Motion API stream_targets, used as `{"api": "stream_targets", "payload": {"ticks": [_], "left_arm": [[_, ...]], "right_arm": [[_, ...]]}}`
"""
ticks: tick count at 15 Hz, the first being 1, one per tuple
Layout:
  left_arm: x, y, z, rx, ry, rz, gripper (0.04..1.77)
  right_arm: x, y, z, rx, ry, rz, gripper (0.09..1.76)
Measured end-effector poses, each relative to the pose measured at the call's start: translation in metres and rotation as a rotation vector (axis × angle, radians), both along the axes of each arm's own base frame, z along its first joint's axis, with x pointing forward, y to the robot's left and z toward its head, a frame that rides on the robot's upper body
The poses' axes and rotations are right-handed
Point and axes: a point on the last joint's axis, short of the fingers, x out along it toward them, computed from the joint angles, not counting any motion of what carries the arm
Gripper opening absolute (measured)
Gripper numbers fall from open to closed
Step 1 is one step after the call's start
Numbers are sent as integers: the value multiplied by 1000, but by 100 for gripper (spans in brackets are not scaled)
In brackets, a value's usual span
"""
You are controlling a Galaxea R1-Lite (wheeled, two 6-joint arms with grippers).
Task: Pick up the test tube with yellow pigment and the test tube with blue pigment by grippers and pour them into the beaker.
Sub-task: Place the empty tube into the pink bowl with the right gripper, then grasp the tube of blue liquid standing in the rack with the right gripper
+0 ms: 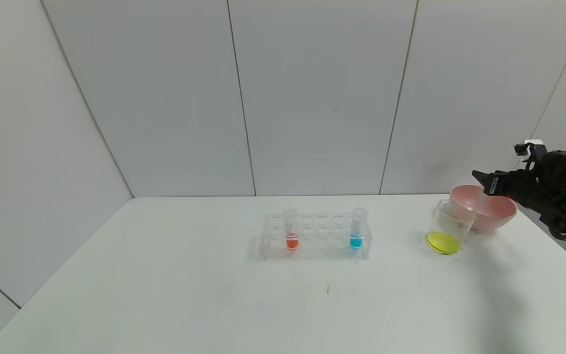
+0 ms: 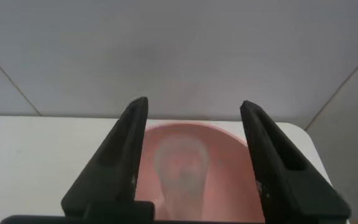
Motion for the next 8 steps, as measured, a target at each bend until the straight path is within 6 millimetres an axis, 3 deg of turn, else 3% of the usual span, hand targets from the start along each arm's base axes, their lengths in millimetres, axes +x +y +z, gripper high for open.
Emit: {"api": "stream_targets", "payload": {"ticks": [4,8], "left_arm": [[0,0,0,0,0,0,176],[0,0,0,0,0,0,176]], "right_arm": [[-6,8,9,1,-3,5,137],[-31,42,30,6,-1,29,150]]}}
